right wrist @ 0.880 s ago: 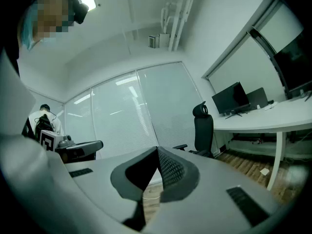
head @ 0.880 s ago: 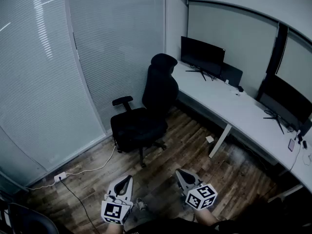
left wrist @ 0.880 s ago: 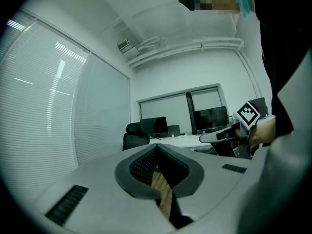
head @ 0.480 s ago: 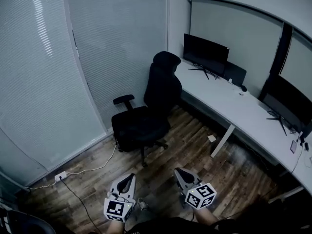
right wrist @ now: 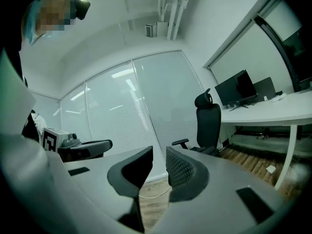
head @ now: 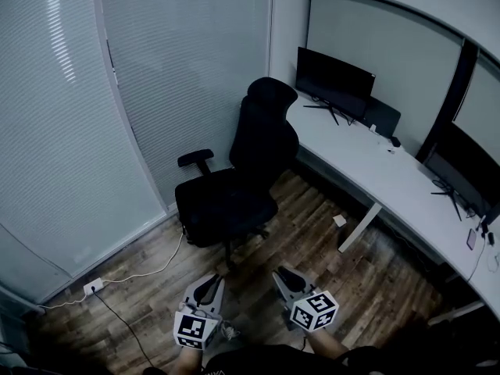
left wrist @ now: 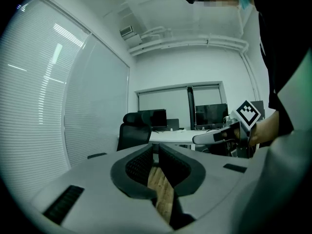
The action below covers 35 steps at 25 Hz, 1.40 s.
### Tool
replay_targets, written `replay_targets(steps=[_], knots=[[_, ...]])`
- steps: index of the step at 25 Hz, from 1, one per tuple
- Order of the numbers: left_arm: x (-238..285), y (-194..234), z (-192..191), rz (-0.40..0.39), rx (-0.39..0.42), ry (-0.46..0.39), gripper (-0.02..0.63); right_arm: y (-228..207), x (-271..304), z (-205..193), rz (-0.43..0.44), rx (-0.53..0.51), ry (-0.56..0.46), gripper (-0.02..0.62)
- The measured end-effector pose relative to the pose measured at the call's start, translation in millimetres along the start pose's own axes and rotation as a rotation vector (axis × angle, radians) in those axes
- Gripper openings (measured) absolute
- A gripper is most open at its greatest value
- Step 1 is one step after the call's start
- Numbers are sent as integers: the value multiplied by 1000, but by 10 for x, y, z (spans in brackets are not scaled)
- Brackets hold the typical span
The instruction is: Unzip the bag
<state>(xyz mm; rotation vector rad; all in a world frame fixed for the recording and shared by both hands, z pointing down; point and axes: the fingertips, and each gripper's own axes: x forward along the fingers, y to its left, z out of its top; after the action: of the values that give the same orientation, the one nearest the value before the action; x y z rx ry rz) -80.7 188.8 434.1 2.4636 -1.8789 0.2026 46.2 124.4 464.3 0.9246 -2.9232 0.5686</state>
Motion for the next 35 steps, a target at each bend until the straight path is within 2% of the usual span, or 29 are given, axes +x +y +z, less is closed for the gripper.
replay_targets(steps=[3,5,11,22,25,29,35], knots=[[181,266,-105,-16,-12,30,44,-96,300,-31,-25,7,23,130],[303,462,-218,-25,-14,55,88,-159,512,-66,-42,6,40,137],[684,943,-542,-93,6,151,137,-354,1105,-281,-88,3,108,150],[1199,1391,-1098,-261,66,259,183,-762,1829,-795,-217,-21,178,150],[1334,1471,-1234,-275,102,281,183,-850,1997,-929,-224,-40,197,150],[1499,1509,-1380,-276,93,300,183,-1000,2183,-1156,-218,-91,242,150],[1727,1596,-1570,-249,112,323,183,-1318,2506,-1519,-200,-116,317,149]])
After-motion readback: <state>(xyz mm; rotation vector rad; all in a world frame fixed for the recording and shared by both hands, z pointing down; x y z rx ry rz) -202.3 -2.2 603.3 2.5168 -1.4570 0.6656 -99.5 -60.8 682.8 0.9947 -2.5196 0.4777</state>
